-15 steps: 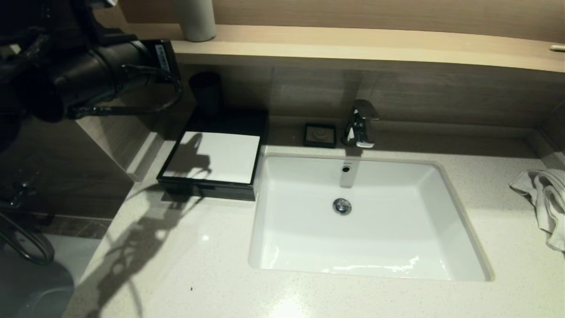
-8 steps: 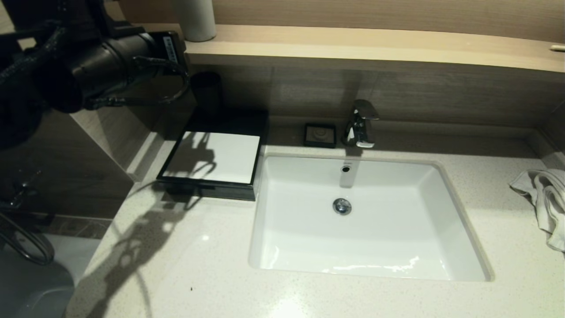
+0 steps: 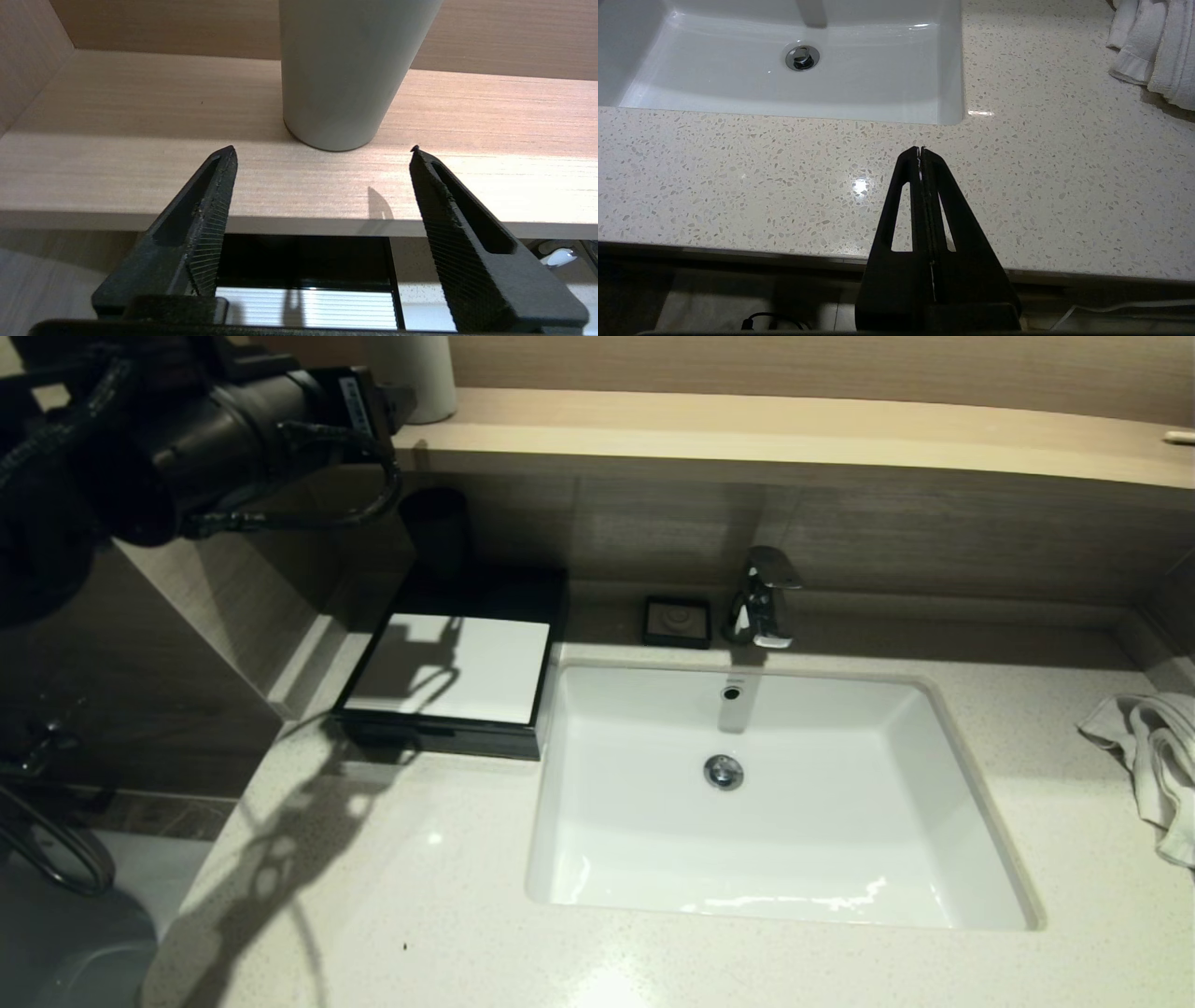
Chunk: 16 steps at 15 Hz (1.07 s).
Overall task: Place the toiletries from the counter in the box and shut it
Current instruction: Pick up the cup
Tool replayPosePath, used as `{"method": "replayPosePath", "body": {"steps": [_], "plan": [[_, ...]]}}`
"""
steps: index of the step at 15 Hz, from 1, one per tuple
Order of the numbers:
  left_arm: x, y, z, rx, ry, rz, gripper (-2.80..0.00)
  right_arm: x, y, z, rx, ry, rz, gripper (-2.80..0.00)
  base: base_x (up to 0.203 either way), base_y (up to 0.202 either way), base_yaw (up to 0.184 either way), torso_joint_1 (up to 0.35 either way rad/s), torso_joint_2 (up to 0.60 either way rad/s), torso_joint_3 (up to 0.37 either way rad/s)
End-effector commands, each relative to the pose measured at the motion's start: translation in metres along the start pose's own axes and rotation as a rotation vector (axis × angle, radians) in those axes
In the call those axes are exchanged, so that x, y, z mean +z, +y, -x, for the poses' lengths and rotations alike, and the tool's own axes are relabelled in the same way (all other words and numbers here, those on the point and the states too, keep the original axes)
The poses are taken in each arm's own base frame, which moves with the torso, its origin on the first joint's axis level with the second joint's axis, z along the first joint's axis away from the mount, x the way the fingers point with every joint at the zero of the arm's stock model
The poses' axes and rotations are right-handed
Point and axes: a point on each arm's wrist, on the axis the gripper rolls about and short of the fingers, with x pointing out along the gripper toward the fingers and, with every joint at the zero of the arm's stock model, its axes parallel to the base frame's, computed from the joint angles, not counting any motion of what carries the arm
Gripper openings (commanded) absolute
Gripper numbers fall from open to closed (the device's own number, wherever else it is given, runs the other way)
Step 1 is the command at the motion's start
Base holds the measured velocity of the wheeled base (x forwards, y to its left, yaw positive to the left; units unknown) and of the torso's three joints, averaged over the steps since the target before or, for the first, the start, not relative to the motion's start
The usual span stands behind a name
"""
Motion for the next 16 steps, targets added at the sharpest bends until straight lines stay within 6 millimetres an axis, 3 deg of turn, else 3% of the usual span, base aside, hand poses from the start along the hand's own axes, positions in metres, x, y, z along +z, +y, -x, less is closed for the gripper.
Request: {"method": "replayPosePath", "body": {"steps": [1, 16], "plan": [[-0.002, -0.002, -0.008, 0.000, -0.004, -0.019, 0.00, 0.000, 0.000, 0.000, 0.001, 0.000, 0.000, -2.80, 0.000, 0.000, 0.000, 0.000, 0.00, 0.000], [-0.016, -0.009, -0.040, 0.013, -0.122, -0.098, 0.00, 0.000, 0.000, 0.000, 0.001, 0.000, 0.000, -2.80, 0.000, 0.000, 0.000, 0.000, 0.00, 0.000]]}}
